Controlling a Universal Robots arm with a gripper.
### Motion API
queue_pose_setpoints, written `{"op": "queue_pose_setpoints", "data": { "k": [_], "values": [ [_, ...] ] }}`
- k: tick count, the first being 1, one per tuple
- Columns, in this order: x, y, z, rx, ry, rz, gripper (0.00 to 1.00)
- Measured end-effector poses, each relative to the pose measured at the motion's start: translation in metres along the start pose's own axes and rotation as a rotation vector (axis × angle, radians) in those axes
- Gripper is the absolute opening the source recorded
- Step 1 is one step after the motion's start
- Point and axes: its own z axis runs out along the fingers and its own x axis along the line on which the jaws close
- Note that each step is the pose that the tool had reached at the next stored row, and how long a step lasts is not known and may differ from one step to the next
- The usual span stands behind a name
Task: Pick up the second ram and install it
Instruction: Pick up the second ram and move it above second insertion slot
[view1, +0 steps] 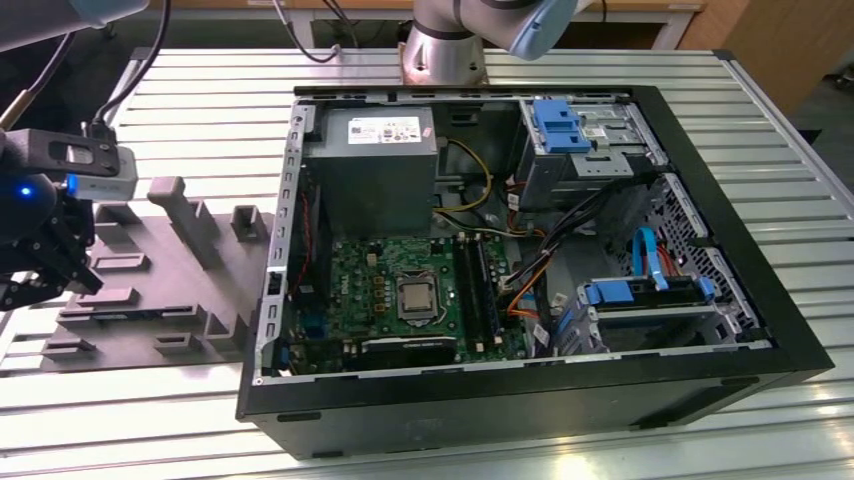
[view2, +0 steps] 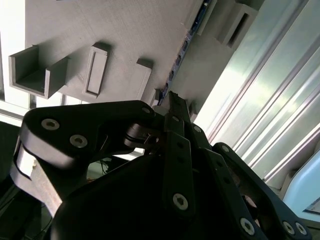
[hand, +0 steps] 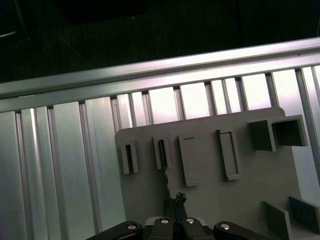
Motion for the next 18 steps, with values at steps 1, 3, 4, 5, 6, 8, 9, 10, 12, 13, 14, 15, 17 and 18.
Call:
{"op": "queue_pose_setpoints", "data": {
  "k": [1, 3, 4, 5, 6, 8, 9, 10, 12, 13, 14, 15, 17, 18],
  "values": [
    [0.0, 0.0, 0.0002, 0.0, 0.0, 0.0, 0.11],
    [0.0, 0.0, 0.0007, 0.0, 0.0001, 0.0, 0.11],
    [0.0, 0.0, 0.0009, -0.0001, 0.0001, 0.0, 0.11],
    [0.0, 0.0, 0.0011, -0.0001, 0.0001, -0.001, 0.11],
    [0.0, -0.0001, 0.0013, 0.0, 0.0001, -0.001, 0.11],
    [0.0, -0.0001, 0.0017, 0.0, 0.0001, -0.001, 0.11],
    [0.0, -0.0001, 0.0019, 0.0, 0.0001, -0.001, 0.11],
    [0.0, -0.0001, 0.0021, -0.0001, 0.0001, -0.001, 0.11],
    [0.0001, -0.0001, 0.0025, -0.0001, 0.0002, -0.001, 0.11],
    [0.0, -0.0001, 0.0027, -0.0001, 0.0001, -0.001, 0.11],
    [0.0001, -0.0002, 0.003, -0.0001, 0.0001, -0.001, 0.11],
    [0.0001, -0.0002, 0.0032, 0.0, 0.0001, -0.001, 0.11],
    [0.0001, -0.0002, 0.0038, 0.0, 0.0001, -0.002, 0.11],
    [0.0001, -0.0003, 0.0041, 0.0, 0.0001, -0.002, 0.11]
  ]
}}
